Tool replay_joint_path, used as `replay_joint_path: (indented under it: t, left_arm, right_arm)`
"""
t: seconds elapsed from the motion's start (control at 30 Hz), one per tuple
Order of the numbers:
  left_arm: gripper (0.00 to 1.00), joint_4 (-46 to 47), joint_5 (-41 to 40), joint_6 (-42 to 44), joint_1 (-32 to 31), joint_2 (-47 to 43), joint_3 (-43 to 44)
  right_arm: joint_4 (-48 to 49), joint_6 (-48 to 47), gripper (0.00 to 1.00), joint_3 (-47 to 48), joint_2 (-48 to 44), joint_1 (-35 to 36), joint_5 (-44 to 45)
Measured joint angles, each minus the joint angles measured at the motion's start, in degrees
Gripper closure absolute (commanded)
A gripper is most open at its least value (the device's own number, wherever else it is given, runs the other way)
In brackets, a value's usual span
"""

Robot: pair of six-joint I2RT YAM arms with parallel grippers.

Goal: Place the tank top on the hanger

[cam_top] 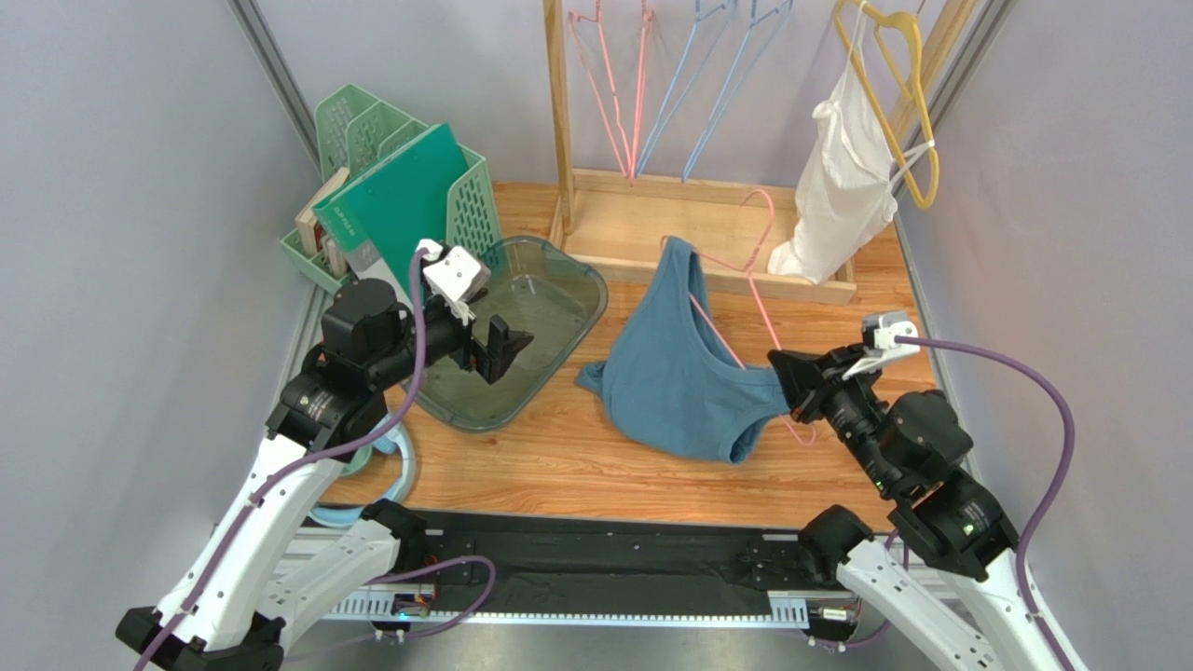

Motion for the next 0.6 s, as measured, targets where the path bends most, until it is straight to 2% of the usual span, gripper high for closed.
replay_joint_path:
  t: [0.33, 0.6]
  left_arm:
    - [0.01, 0.02, -0.20, -0.04, 0.00, 0.00, 0.00]
    - [0.01, 0.04, -0.63, -0.02, 0.00, 0.00, 0.00]
  right_arm:
    - [-2.84, -3.06, 1.00, 6.23, 1.03, 0.00, 11.08]
    - [0.00, -7.32, 1.00, 12.46, 10.49, 0.00, 15.87]
